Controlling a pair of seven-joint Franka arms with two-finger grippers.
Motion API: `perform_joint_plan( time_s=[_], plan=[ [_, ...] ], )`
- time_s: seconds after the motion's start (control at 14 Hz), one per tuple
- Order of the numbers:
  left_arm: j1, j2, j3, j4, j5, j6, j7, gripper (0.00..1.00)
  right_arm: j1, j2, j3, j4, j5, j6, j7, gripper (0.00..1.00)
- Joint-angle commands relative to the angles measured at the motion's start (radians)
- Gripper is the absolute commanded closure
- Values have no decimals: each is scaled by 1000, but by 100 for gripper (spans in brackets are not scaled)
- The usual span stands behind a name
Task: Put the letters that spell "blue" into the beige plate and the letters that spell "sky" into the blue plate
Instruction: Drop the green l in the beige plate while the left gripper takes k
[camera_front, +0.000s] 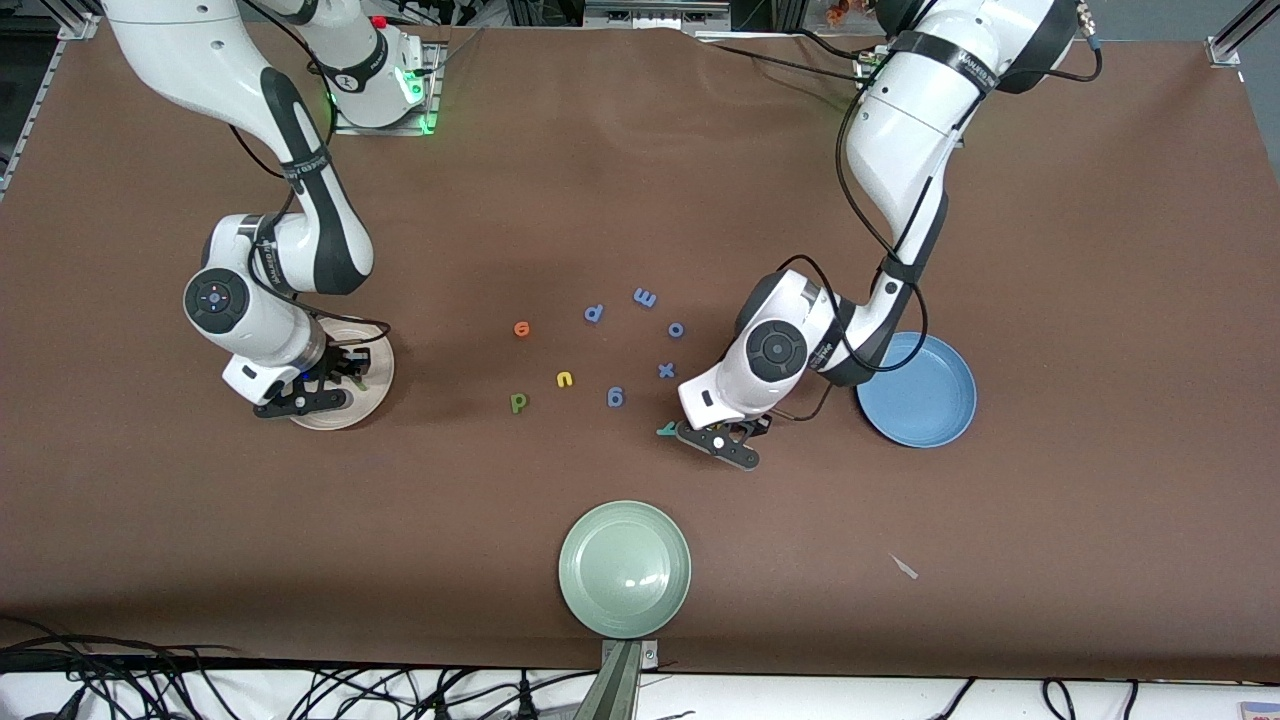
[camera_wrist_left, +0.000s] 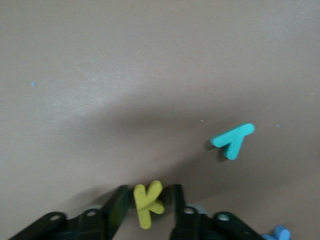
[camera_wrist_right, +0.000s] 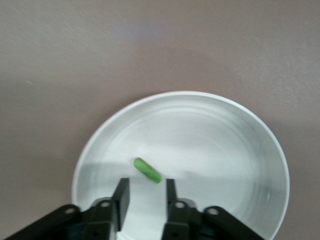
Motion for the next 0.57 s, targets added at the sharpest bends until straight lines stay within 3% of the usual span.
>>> perform_joint_plan(
  time_s=[0.0,0.07,0.36,0.5],
  plan=[
    [-6,9,13,14,10,-10,-18,85,21,-32,27,43,16,-95,75,0],
    [-4,3,14,14,10,-18,-22,89,24,-32,50,52,16,-98,115,0],
    [11,-107,59,14,10,-188,-32,90,41,10,177,131,13,-97,363,0],
    [32,-161,86,14,12,-312,-22,90,67,55,193,183,13,-95,408,0]
  ],
)
